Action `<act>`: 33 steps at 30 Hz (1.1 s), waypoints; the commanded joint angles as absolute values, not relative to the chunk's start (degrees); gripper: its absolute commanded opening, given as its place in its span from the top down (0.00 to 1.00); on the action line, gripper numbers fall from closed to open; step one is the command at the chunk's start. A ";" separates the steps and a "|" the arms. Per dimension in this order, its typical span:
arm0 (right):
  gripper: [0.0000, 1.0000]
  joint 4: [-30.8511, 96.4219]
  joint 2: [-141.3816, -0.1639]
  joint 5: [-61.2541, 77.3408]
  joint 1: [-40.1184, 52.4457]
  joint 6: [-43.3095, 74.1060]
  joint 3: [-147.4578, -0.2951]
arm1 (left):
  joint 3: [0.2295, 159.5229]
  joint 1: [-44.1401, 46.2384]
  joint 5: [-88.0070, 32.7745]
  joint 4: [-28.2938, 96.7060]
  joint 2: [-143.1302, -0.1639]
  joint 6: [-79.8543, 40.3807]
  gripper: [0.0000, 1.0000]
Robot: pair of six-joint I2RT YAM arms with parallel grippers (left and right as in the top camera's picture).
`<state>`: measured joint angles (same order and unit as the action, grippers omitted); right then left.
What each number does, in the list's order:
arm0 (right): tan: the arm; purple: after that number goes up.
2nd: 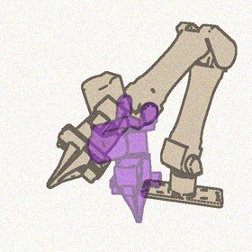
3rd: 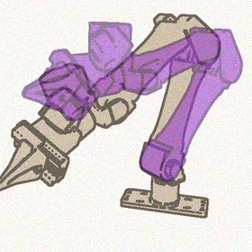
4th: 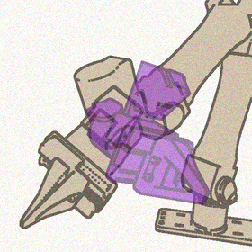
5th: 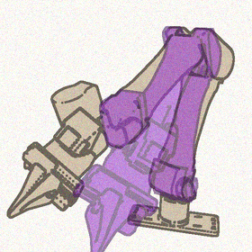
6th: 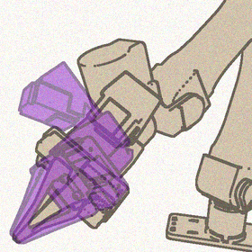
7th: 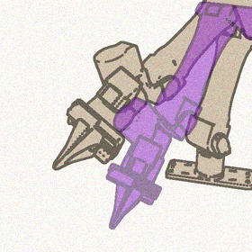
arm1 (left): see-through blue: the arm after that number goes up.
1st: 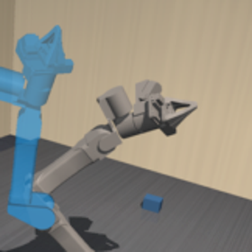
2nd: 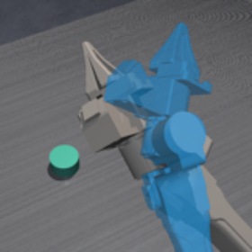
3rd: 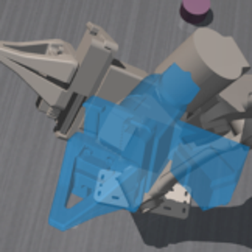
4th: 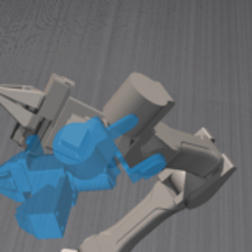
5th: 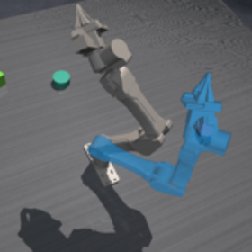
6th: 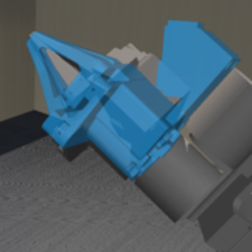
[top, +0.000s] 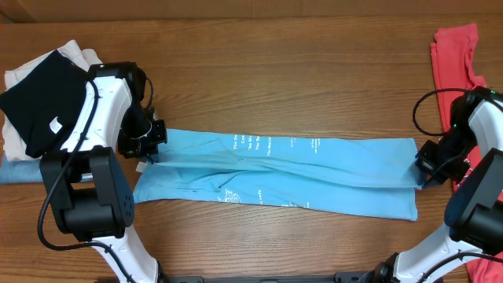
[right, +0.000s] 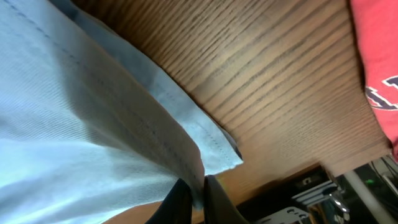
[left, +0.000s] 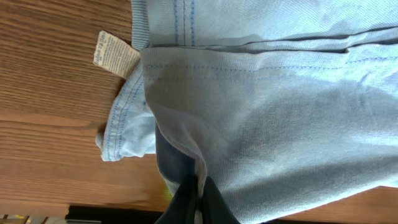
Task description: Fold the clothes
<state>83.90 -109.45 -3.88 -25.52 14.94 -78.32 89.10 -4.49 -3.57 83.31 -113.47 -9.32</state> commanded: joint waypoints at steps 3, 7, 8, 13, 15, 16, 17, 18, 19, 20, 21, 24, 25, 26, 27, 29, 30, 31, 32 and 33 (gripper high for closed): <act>0.90 82.78 -108.12 -5.08 -25.85 15.00 -77.19 | 88.18 -4.43 -2.31 84.42 -112.05 -10.50 0.96; 0.90 83.07 -108.12 -4.95 -25.85 15.07 -77.19 | 86.98 -4.45 -0.40 83.88 -112.05 -10.55 0.96; 0.90 83.48 -108.12 -4.58 -25.85 15.14 -77.19 | 86.67 -4.45 -0.45 83.48 -112.05 -10.61 0.96; 0.90 84.38 -108.12 -4.43 -25.85 15.18 -77.19 | 86.41 -4.43 -0.47 82.46 -112.05 -11.25 0.96; 0.90 84.84 -108.12 -4.40 -25.85 15.18 -77.19 | 86.41 -4.43 -0.45 82.43 -112.05 -11.25 0.96; 0.90 85.14 -108.12 -4.25 -25.85 15.18 -77.19 | 86.41 -4.43 -0.47 82.46 -112.05 -11.22 0.96; 0.90 85.21 -108.12 -4.19 -25.85 15.18 -77.19 | 86.41 -4.43 -0.47 82.48 -112.05 -11.22 0.96; 0.90 85.23 -108.12 -4.19 -25.85 15.18 -77.19 | 86.41 -4.43 -0.47 82.48 -112.05 -11.22 0.96; 0.90 85.23 -108.12 -4.21 -25.85 15.18 -77.19 | 86.41 -4.43 -0.47 82.50 -112.05 -11.22 0.96; 0.90 85.23 -108.12 -4.21 -25.85 15.18 -77.19 | 86.41 -4.43 -0.47 82.54 -112.05 -11.25 0.96; 0.90 85.25 -108.12 -4.21 -25.85 15.18 -77.19 | 86.41 -4.43 -0.47 82.70 -112.05 -11.22 0.96; 0.90 85.27 -108.12 -4.21 -25.85 15.18 -77.19 | 86.39 -4.43 -0.40 82.65 -112.05 -11.22 0.96; 0.89 85.36 -108.12 -4.21 -25.85 15.18 -77.19 | 86.39 -4.43 -0.43 82.43 -112.05 -11.22 0.96; 0.89 85.47 -108.12 -4.21 -25.85 15.18 -77.19 | 86.39 -4.43 -0.43 82.26 -112.07 -11.22 0.96; 0.89 85.58 -108.12 -4.21 -25.85 15.18 -77.19 | 86.37 -4.43 -0.40 82.19 -112.07 -11.20 0.96; 0.89 85.84 -108.12 -4.21 -25.85 15.18 -77.19 | 86.37 -4.43 0.25 82.28 -112.07 -11.20 0.96; 0.89 85.91 -108.12 -4.21 -25.85 15.18 -77.19 | 86.35 -4.43 0.69 82.50 -112.07 -11.20 0.96; 0.89 86.06 -108.12 -4.21 -25.85 15.18 -77.19 | 86.35 -4.43 1.08 82.85 -112.07 -11.22 0.96; 0.89 86.11 -108.12 -4.21 -25.85 15.18 -77.19 | 86.35 -4.43 1.34 83.31 -112.07 -11.22 0.96; 0.89 86.08 -108.12 -4.21 -25.85 15.18 -77.19 | 86.35 -4.43 1.76 84.01 -112.07 -11.22 0.94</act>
<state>85.97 -109.45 -3.86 -25.50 14.96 -77.43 86.83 -4.49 -0.75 82.83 -113.47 -10.57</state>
